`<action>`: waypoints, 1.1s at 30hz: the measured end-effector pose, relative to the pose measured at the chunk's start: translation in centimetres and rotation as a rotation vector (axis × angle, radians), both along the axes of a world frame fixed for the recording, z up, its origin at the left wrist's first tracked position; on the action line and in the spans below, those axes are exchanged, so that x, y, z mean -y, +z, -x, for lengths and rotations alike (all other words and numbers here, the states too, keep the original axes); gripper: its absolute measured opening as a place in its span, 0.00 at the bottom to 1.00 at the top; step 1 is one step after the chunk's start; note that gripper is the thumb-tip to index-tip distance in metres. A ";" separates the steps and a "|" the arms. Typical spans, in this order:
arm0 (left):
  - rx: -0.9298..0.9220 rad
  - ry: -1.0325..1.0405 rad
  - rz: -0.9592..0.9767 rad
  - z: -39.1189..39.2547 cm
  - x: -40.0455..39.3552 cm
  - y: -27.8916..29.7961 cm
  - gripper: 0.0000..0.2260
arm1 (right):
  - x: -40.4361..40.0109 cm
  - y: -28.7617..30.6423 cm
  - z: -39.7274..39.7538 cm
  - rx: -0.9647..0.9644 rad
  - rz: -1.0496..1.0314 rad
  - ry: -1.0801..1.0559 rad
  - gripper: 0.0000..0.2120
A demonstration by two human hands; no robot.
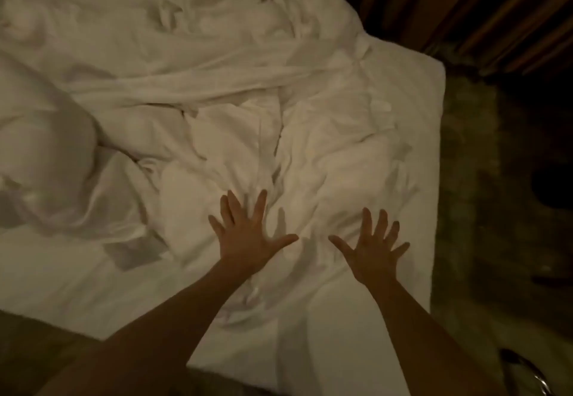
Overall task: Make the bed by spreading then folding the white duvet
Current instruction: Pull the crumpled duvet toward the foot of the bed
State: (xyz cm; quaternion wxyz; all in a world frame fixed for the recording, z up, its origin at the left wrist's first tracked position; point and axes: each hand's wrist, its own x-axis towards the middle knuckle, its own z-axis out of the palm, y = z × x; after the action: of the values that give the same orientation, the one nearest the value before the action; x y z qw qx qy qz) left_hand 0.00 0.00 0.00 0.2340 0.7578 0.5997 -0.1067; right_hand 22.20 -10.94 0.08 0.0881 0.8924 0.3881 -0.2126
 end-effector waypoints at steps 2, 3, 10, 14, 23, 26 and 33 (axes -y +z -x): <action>-0.021 0.052 -0.002 -2.1 0.0 -1.8 0.57 | -1.0 -1.9 -1.7 -0.060 -0.017 -0.032 0.56; -0.054 0.055 -0.016 -3.0 -0.2 -2.9 0.58 | -2.0 -3.1 -2.1 -0.099 -0.040 -0.043 0.57; -0.161 0.075 -0.215 -7.3 -1.7 -8.8 0.55 | -9.9 -10.0 1.2 -0.160 -0.428 -0.144 0.53; -0.128 0.096 -0.212 -6.3 -3.3 -9.0 0.48 | -10.9 -9.2 0.5 -0.119 -0.479 -0.033 0.38; 0.124 -0.006 -0.285 -7.0 -2.5 0.5 0.34 | -1.1 6.4 -9.4 -0.011 -0.407 -0.018 0.37; 0.193 -0.060 -0.319 -9.2 -0.9 5.4 0.34 | 2.9 14.5 -12.3 0.130 -0.448 0.007 0.39; 0.189 -0.117 -0.246 -8.2 4.9 7.4 0.38 | 14.0 20.6 -14.6 0.291 -0.368 -0.086 0.37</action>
State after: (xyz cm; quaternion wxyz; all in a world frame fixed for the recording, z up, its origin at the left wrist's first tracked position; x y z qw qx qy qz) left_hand 8.22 -4.94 7.38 0.1882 0.8209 0.5386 0.0259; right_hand 36.76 -24.95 20.63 -0.0304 0.9304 0.3651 -0.0111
